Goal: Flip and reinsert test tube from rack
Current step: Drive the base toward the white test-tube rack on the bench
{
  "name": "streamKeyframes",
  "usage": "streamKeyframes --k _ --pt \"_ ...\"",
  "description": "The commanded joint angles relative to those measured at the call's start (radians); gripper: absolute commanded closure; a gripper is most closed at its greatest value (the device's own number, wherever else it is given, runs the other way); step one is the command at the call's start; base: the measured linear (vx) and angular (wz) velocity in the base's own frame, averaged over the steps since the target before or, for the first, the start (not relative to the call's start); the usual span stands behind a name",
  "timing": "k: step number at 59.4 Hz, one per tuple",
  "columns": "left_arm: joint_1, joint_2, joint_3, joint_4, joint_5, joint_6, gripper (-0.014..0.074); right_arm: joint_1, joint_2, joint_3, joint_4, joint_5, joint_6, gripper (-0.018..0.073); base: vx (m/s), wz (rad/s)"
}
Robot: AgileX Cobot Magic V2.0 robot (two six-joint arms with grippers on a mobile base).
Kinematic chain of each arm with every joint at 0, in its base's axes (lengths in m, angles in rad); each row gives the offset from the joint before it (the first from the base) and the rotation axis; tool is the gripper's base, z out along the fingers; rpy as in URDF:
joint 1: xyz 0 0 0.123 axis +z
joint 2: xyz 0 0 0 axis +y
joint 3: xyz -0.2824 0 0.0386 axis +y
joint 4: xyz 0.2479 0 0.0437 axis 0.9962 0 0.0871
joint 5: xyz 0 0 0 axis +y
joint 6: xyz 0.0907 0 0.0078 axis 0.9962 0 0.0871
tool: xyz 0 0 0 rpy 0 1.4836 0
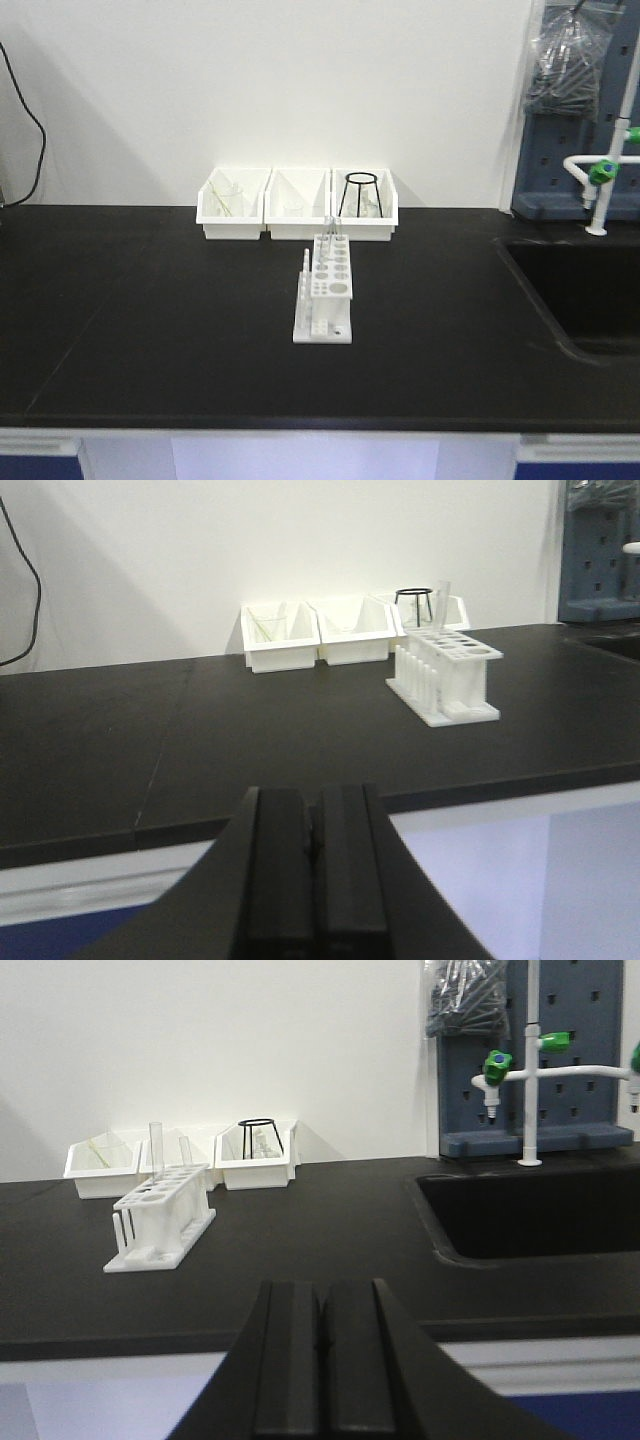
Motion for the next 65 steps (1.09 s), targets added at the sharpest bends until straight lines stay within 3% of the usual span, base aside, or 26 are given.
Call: streamKeyframes --k 1,65 --pt "0.0 -0.008 -0.006 0.0 -0.081 -0.002 0.0602 -0.004 -0.014 0.002 -0.008 -0.083 -0.002 0.057 0.4 0.09" --pt "0.0 -0.008 -0.006 0.0 -0.081 -0.002 0.0602 -0.004 -0.014 0.002 -0.008 -0.083 -0.002 0.057 0.33 -0.05"
